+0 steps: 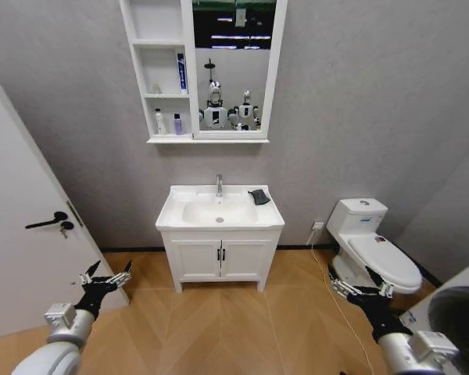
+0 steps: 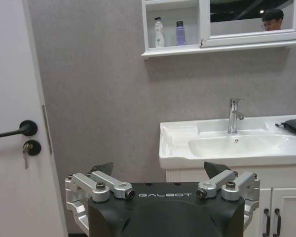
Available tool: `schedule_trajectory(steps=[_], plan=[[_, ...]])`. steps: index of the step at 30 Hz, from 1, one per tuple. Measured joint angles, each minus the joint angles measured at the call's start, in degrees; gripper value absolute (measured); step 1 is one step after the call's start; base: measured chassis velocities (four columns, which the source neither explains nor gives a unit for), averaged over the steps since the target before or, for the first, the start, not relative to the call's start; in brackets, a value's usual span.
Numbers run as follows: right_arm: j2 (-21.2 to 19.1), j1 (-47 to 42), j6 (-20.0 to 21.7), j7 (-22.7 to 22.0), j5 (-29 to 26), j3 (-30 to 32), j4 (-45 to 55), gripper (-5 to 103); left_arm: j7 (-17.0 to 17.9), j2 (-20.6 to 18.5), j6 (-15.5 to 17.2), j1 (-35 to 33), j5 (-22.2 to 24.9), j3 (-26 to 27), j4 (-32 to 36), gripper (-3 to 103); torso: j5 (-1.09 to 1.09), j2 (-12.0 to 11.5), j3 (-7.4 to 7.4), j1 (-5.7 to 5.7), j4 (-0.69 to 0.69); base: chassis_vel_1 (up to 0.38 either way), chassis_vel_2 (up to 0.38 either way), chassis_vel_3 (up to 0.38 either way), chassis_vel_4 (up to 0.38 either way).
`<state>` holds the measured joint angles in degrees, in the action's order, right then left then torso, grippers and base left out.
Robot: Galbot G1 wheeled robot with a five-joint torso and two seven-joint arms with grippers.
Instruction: Move facial cleanser and shampoo from washbasin to cabinet, then wipe washbasin with towel.
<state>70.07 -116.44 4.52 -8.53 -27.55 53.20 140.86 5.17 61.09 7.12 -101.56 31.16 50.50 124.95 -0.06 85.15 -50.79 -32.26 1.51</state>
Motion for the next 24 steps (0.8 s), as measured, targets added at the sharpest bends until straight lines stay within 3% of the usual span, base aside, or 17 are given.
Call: schedule_trajectory(steps=[2,4,5,9,12,14,17,24], plan=[[0.0,0.0,0.0,0.0,0.0,0.0,0.0,100,0.0,0.0,0.0,0.0,0.0,0.0,0.0,100,0.12,0.0,-0.02,-0.04,0.00,0.354,-0.342,-0.350,0.309],[0.0,0.0,0.0,0.0,0.0,0.0,0.0,100,0.0,0.0,0.0,0.0,0.0,0.0,0.0,100,0.12,0.0,0.00,0.00,0.01,0.329,-0.309,-0.304,0.275],[0.0,0.0,0.0,0.0,0.0,0.0,0.0,100,0.0,0.0,0.0,0.0,0.0,0.0,0.0,100,-0.02,0.0,0.01,0.04,-0.03,0.237,-0.309,-0.231,0.279],[0.0,0.0,0.0,0.0,0.0,0.0,0.0,100,0.0,0.0,0.0,0.0,0.0,0.0,0.0,100,0.11,0.0,0.01,0.04,0.00,0.169,-0.117,-0.224,0.194],[0.0,0.0,0.0,0.0,0.0,0.0,0.0,100,0.0,0.0,0.0,0.0,0.0,0.0,0.0,100,0.00,0.0,-0.01,0.01,0.02,-0.013,-0.006,-0.062,0.071],[0.0,0.0,0.0,0.0,0.0,0.0,0.0,100,0.0,0.0,0.0,0.0,0.0,0.0,0.0,100,0.12,0.0,-0.03,-0.05,0.00,-0.024,0.010,0.021,-0.025],[0.0,0.0,0.0,0.0,0.0,0.0,0.0,100,0.0,0.0,0.0,0.0,0.0,0.0,0.0,100,0.03,0.0,-0.04,-0.11,0.00,-0.058,0.034,0.078,-0.047],[0.0,0.0,0.0,0.0,0.0,0.0,0.0,100,0.0,0.0,0.0,0.0,0.0,0.0,0.0,100,0.06,0.0,-0.03,-0.06,0.00,-0.021,0.033,0.049,-0.025]])
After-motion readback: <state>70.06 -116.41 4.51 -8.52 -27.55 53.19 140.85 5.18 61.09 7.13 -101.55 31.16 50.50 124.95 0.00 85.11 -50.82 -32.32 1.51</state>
